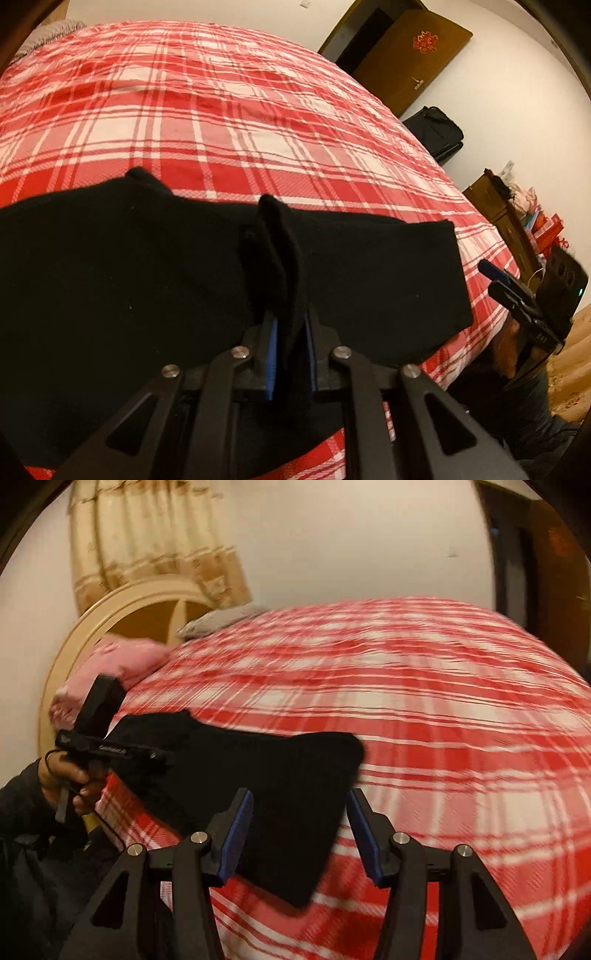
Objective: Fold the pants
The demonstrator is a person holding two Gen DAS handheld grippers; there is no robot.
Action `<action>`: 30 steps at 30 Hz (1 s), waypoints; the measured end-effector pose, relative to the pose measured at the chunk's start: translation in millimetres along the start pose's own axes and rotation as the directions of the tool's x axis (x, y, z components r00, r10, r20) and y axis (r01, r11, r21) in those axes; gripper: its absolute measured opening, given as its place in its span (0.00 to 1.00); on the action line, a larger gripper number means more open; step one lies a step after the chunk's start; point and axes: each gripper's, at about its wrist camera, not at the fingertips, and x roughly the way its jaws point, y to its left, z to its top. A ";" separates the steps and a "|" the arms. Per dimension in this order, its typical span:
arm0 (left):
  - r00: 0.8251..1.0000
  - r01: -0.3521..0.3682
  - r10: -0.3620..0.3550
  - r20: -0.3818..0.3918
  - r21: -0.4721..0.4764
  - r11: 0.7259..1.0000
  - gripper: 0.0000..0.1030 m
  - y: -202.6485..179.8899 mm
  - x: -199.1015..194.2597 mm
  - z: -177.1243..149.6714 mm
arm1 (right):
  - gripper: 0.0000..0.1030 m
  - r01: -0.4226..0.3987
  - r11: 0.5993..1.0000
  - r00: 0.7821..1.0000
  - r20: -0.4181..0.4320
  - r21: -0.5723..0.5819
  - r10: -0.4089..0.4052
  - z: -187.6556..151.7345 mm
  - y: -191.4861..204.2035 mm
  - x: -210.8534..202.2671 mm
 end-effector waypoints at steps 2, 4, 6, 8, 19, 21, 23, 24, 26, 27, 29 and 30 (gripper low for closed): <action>1.000 -0.025 0.025 0.005 0.022 0.999 0.17 -3.0 -0.4 -1.2 | 0.54 -0.002 1.000 1.000 -0.031 -0.013 0.002 5.4 0.8 17.7; 0.998 -0.064 0.063 0.012 0.063 0.996 0.20 -8.1 -1.7 -2.8 | 0.54 0.002 1.000 0.994 -0.107 0.016 -0.001 8.8 -8.1 40.3; 0.995 -0.100 0.098 0.022 0.106 0.989 0.26 -13.9 -3.2 -4.0 | 0.54 0.047 0.997 0.992 -0.122 0.066 -0.038 9.8 -22.6 55.3; 0.992 -0.125 0.122 0.030 0.122 0.985 0.32 -15.9 -4.9 -4.5 | 0.54 0.027 0.995 0.993 -0.115 0.095 -0.016 11.1 -27.3 54.4; 0.965 -0.244 0.228 0.128 0.125 0.962 0.64 -18.9 -11.9 20.6 | 0.54 -0.035 0.999 0.994 -0.108 0.012 0.036 -16.9 10.3 -2.5; 0.961 -0.266 0.252 0.111 0.127 0.956 0.64 -16.5 -4.6 20.6 | 0.54 -0.034 0.999 0.988 -0.155 -0.038 0.028 -30.1 18.8 0.7; 0.962 -0.267 0.257 0.087 0.126 0.955 0.64 -14.9 1.9 17.7 | 0.54 0.018 0.997 0.979 -0.200 -0.074 -0.032 -43.1 20.8 10.9; 0.962 -0.269 0.261 0.077 0.129 0.954 0.64 -14.5 4.4 15.2 | 0.54 0.028 0.997 0.979 -0.200 -0.079 -0.044 -45.3 20.1 13.9; 0.959 -0.280 0.270 0.085 0.143 0.949 0.67 -16.5 5.0 10.8 | 0.54 0.030 0.996 0.981 -0.190 -0.082 -0.045 -47.5 20.1 12.0; 0.957 -0.286 0.275 0.086 0.152 0.946 0.68 -18.4 4.4 8.6 | 0.54 0.028 0.996 0.980 -0.195 -0.080 -0.043 -45.8 19.4 12.0; 0.957 -0.287 0.276 0.086 0.159 0.945 0.69 -19.7 3.4 5.1 | 0.54 0.025 0.996 0.978 -0.203 -0.083 -0.042 -46.2 19.6 10.3; 0.957 -0.288 0.277 0.087 0.160 0.944 0.70 -20.4 3.0 4.1 | 0.54 0.027 0.996 0.978 -0.204 -0.086 -0.044 -45.9 20.2 9.5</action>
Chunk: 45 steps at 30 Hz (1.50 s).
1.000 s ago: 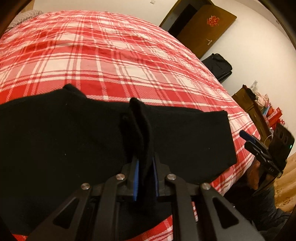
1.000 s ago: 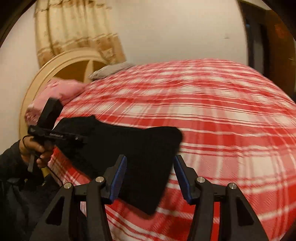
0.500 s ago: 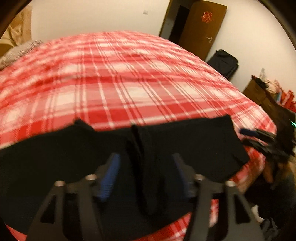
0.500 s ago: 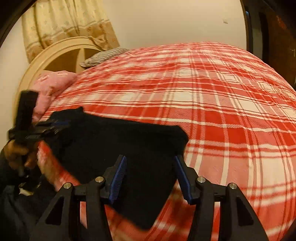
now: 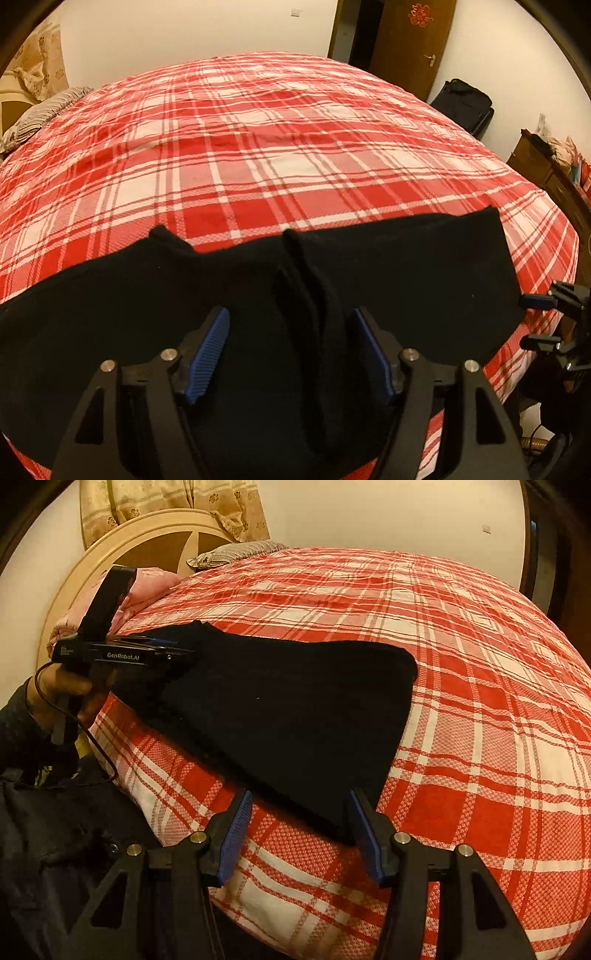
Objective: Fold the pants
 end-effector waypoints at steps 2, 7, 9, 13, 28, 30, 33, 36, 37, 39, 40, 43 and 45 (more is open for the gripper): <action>1.000 -0.001 0.001 -0.001 0.004 1.000 0.70 -0.6 -1.0 -2.2 | 0.54 0.004 1.000 1.000 -0.002 -0.012 -0.004 5.0 3.1 -2.9; 1.000 0.014 -0.014 -0.002 0.000 1.000 0.71 1.0 -4.8 -6.1 | 0.54 -0.006 0.998 0.999 0.051 -0.056 0.009 26.9 21.9 -10.1; 1.000 0.019 -0.019 -0.001 -0.002 1.000 0.71 1.9 -6.5 -7.5 | 0.54 -0.003 0.996 0.998 0.065 -0.089 0.009 39.9 35.0 -5.7; 0.999 0.029 -0.028 0.026 -0.037 0.999 0.71 12.8 -17.2 -8.5 | 0.54 0.005 0.983 0.996 0.083 -0.184 0.011 59.8 68.4 9.8; 0.989 -0.108 0.131 0.063 -0.283 0.953 0.78 128.1 -57.8 -39.8 | 0.23 -0.012 0.926 1.000 0.008 -0.379 0.016 81.5 161.3 93.2; 0.989 -0.110 0.135 0.060 -0.309 0.945 0.78 138.3 -59.5 -46.0 | 0.20 -0.027 0.933 1.000 -0.003 -0.358 0.028 80.7 158.4 96.7; 0.986 -0.128 0.156 0.061 -0.320 0.939 0.78 149.5 -64.3 -51.6 | 0.03 -0.066 0.943 0.998 -0.007 -0.325 0.067 83.2 153.0 87.1; 0.976 -0.171 0.206 0.072 -0.333 0.927 0.78 166.2 -74.5 -57.1 | 0.03 -0.085 0.941 0.996 0.011 -0.328 0.094 84.5 155.2 70.8; 0.971 -0.190 0.228 0.076 -0.336 0.922 0.78 171.5 -78.0 -58.8 | 0.03 -0.084 0.938 0.996 0.011 -0.336 0.094 84.4 157.3 69.0; 0.960 -0.224 0.267 0.079 -0.351 0.909 0.78 185.2 -84.2 -62.0 | 0.03 -0.087 0.936 0.995 0.005 -0.341 0.095 83.2 159.6 70.3; 0.956 -0.236 0.282 0.081 -0.359 0.903 0.78 191.7 -86.5 -63.6 | 0.03 -0.094 0.935 0.995 -0.009 -0.341 0.096 80.9 160.5 73.3; 0.934 -0.294 0.348 0.075 -0.391 0.872 0.78 214.8 -92.6 -70.6 | 0.03 -0.077 0.933 0.997 -0.049 -0.353 0.064 72.7 160.9 93.2; 0.926 -0.314 0.372 0.070 -0.409 0.857 0.78 226.8 -94.0 -75.2 | 0.03 -0.095 0.938 0.995 -0.047 -0.335 0.084 70.3 158.6 94.9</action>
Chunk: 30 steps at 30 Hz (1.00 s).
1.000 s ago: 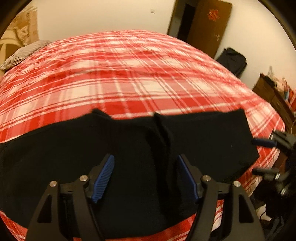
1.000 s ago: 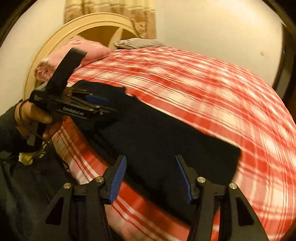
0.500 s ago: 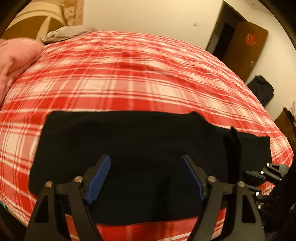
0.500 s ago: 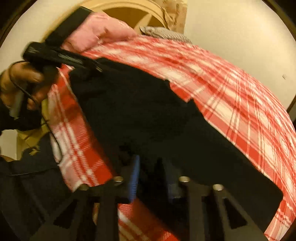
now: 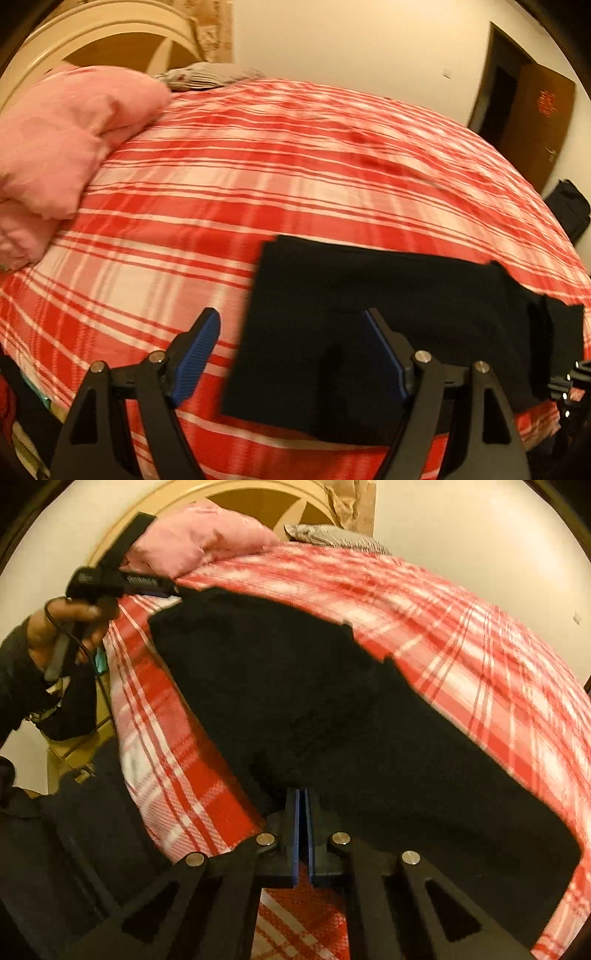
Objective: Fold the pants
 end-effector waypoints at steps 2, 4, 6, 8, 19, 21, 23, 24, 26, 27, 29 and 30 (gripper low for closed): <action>1.000 -0.020 0.020 -0.002 -0.014 1.000 0.78 9.1 3.2 -0.9 | 0.04 -0.001 1.000 1.000 -0.006 0.001 0.001 2.1 -1.7 -2.8; 1.000 -0.004 0.004 -0.011 -0.029 1.000 0.78 18.5 8.8 -2.5 | 0.13 0.004 1.000 1.000 -0.001 -0.001 -0.004 2.3 -2.4 -8.9; 0.999 0.027 -0.028 -0.021 -0.046 0.999 0.78 22.0 13.4 -5.2 | 0.38 0.007 1.000 1.000 0.003 -0.013 -0.007 0.3 -3.2 -13.7; 0.999 0.050 -0.051 -0.019 -0.049 0.998 0.78 22.4 18.6 -7.2 | 0.51 -0.014 1.000 1.000 0.026 -0.009 0.014 -2.7 -4.2 -22.4; 0.995 0.102 -0.102 -0.014 -0.038 0.994 0.82 15.2 34.2 -3.7 | 0.51 0.012 0.999 0.996 0.086 -0.030 -0.009 -12.9 2.9 -42.4; 0.994 0.103 -0.103 -0.025 -0.008 0.995 0.82 10.2 36.3 -3.1 | 0.51 0.016 1.000 0.996 0.093 -0.023 -0.014 -16.2 2.9 -42.6; 0.994 0.107 -0.107 -0.031 -0.002 0.994 0.70 8.6 35.7 -2.5 | 0.51 0.015 1.000 0.995 0.095 -0.014 -0.013 -17.0 1.6 -42.6; 0.992 0.120 -0.120 -0.037 0.000 0.993 0.63 6.9 33.6 -1.9 | 0.51 0.020 1.000 0.995 0.098 -0.009 -0.019 -17.6 1.1 -43.0; 0.993 0.114 -0.113 -0.042 0.013 0.993 0.54 1.2 27.7 -1.0 | 0.51 0.026 1.000 0.994 0.102 0.001 -0.026 -19.2 -0.6 -43.9; 0.994 0.102 -0.101 -0.046 0.033 0.994 0.54 -2.1 27.3 -1.1 | 0.51 0.024 1.000 0.994 0.105 0.008 -0.025 -19.7 -2.1 -44.6; 0.992 0.112 -0.112 -0.058 0.011 0.994 0.59 1.9 33.8 -1.3 | 0.51 0.022 1.000 0.994 0.110 0.018 -0.024 -19.8 -3.7 -45.0; 0.988 0.143 -0.145 -0.055 -0.031 0.989 0.59 8.5 36.6 0.1 | 0.51 0.027 0.999 0.993 0.112 0.020 -0.029 -19.6 -4.1 -45.3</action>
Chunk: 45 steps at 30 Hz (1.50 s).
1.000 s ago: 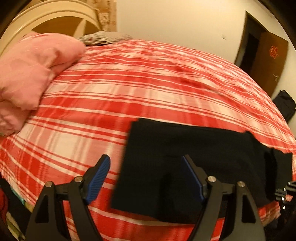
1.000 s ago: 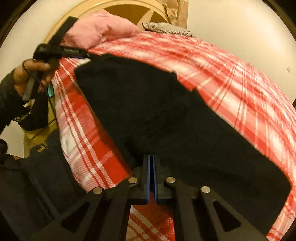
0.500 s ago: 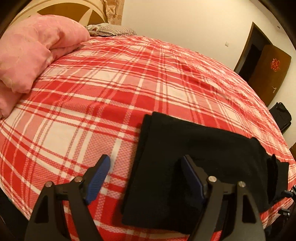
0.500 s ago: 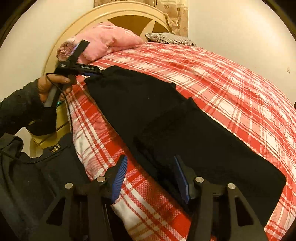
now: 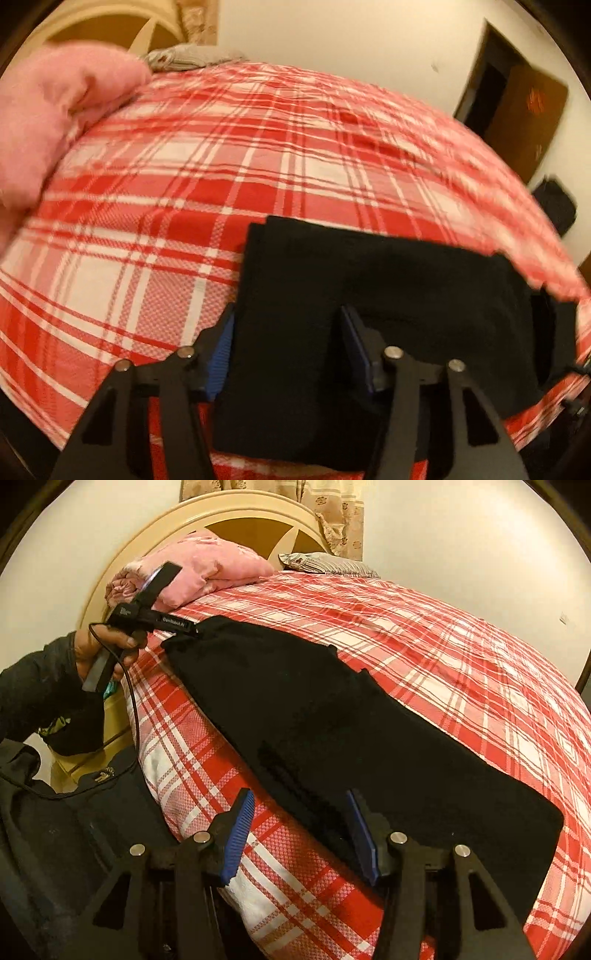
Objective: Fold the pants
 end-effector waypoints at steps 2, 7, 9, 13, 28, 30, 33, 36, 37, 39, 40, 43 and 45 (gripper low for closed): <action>0.999 0.048 -0.048 0.003 -0.029 0.998 0.63 7.5 3.8 2.2 | 0.51 0.002 1.000 1.000 0.005 0.003 -0.002 0.2 -1.4 -1.7; 0.999 0.053 -0.053 -0.006 0.009 0.999 0.39 0.2 0.0 3.7 | 0.51 0.040 0.999 0.999 0.028 0.026 -0.041 1.8 -14.6 -10.8; 0.991 0.129 -0.130 -0.020 -0.029 0.991 0.20 1.6 -7.6 5.7 | 0.51 0.064 0.997 0.997 0.035 0.053 -0.066 1.7 -25.5 -15.9; 0.983 0.185 -0.184 0.016 -0.031 0.982 0.20 -13.1 -34.4 11.2 | 0.51 0.149 0.982 0.988 0.034 0.120 -0.154 0.5 -53.1 -27.9; 0.836 0.547 -0.547 -0.036 0.105 0.830 0.20 -173.8 -91.9 34.6 | 0.52 0.353 0.877 0.926 0.015 0.326 -0.378 -40.6 -151.7 -89.9; 0.826 0.563 -0.560 -0.065 0.138 0.814 0.20 -197.7 -90.3 35.1 | 0.52 0.362 0.860 0.920 0.009 0.359 -0.391 -50.0 -161.0 -96.7; 0.811 0.585 -0.572 -0.120 0.178 0.791 0.20 -233.5 -83.4 33.9 | 0.52 0.383 0.837 0.911 -0.009 0.392 -0.413 -62.6 -172.2 -102.9; 0.789 0.614 -0.588 -0.177 0.183 0.768 0.20 -267.7 -78.1 28.5 | 0.52 0.405 0.815 0.900 -0.026 0.415 -0.434 -72.3 -182.6 -110.7; 0.784 0.620 -0.591 -0.190 0.190 0.762 0.20 -277.4 -76.7 26.7 | 0.52 0.410 0.808 0.897 -0.027 0.424 -0.441 -74.9 -185.2 -113.6; 0.772 0.634 -0.596 -0.221 0.204 0.746 0.20 -299.4 -75.1 19.9 | 0.52 0.417 0.791 0.890 -0.027 0.448 -0.454 -81.2 -192.6 -121.1; 0.769 0.637 -0.595 -0.232 0.209 0.742 0.20 -306.5 -74.0 17.1 | 0.52 0.419 0.784 0.888 -0.028 0.457 -0.459 -82.7 -195.5 -122.4; 0.761 0.644 -0.584 -0.284 0.220 0.733 0.20 -336.3 -62.3 9.8 | 0.53 0.428 0.756 0.881 -0.041 0.495 -0.471 -90.4 -206.4 -127.5; 0.760 0.643 -0.569 -0.313 0.234 0.729 0.20 -354.9 -52.4 4.6 | 0.53 0.431 0.737 0.878 -0.054 0.520 -0.476 -94.8 -212.2 -127.6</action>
